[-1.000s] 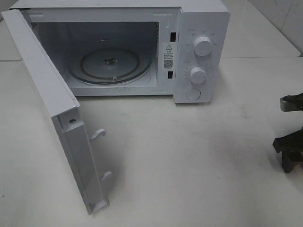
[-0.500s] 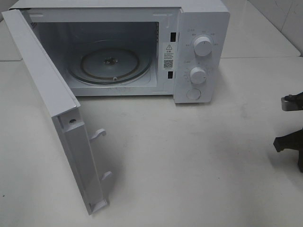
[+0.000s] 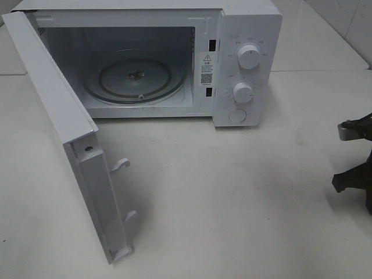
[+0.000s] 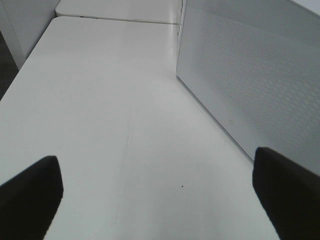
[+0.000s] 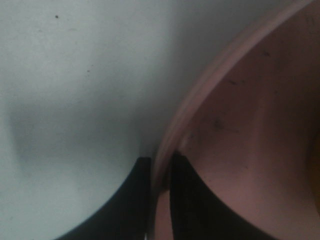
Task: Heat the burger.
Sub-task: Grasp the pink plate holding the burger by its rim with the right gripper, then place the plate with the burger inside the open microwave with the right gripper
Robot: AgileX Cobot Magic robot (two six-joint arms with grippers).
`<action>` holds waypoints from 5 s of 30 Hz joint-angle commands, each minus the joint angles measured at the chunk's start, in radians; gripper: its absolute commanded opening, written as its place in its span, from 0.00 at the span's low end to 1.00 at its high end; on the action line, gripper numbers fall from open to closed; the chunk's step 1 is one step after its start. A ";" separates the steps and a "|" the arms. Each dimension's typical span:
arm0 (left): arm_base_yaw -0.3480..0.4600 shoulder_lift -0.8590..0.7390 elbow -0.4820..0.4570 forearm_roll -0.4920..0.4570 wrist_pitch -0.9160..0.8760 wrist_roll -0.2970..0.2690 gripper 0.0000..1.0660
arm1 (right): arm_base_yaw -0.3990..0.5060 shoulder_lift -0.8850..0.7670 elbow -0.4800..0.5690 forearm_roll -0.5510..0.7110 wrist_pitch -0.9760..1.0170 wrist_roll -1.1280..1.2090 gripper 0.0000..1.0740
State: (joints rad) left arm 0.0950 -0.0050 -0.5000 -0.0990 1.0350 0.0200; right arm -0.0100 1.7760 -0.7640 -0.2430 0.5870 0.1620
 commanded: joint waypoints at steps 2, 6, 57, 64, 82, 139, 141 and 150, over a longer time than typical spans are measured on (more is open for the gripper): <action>-0.003 -0.024 0.004 -0.003 -0.008 -0.006 0.92 | 0.064 -0.034 0.005 -0.136 0.052 0.157 0.00; -0.003 -0.024 0.004 -0.003 -0.008 -0.006 0.92 | 0.085 -0.054 0.005 -0.187 0.082 0.201 0.00; -0.003 -0.024 0.004 -0.003 -0.008 -0.006 0.92 | 0.591 -0.383 0.123 -0.378 0.379 0.334 0.00; -0.003 -0.024 0.004 -0.003 -0.008 -0.006 0.92 | 0.660 -0.390 0.123 -0.378 0.406 0.335 0.00; -0.003 -0.024 0.004 -0.003 -0.008 -0.006 0.92 | 0.864 -0.390 0.123 -0.378 0.439 0.370 0.00; -0.003 -0.024 0.004 -0.003 -0.008 -0.006 0.92 | 1.153 -0.524 0.122 -0.523 0.303 -0.080 0.00; -0.003 -0.024 0.004 -0.003 -0.008 -0.006 0.92 | 1.150 -0.543 0.122 -0.516 0.303 -0.121 0.00; -0.003 -0.024 0.004 -0.003 -0.008 -0.006 0.92 | 1.150 -0.589 0.122 -0.472 0.294 -0.328 0.00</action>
State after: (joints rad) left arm 0.0950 -0.0050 -0.5000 -0.0990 1.0350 0.0200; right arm 1.1400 1.2040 -0.6410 -0.6780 0.8880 -0.0980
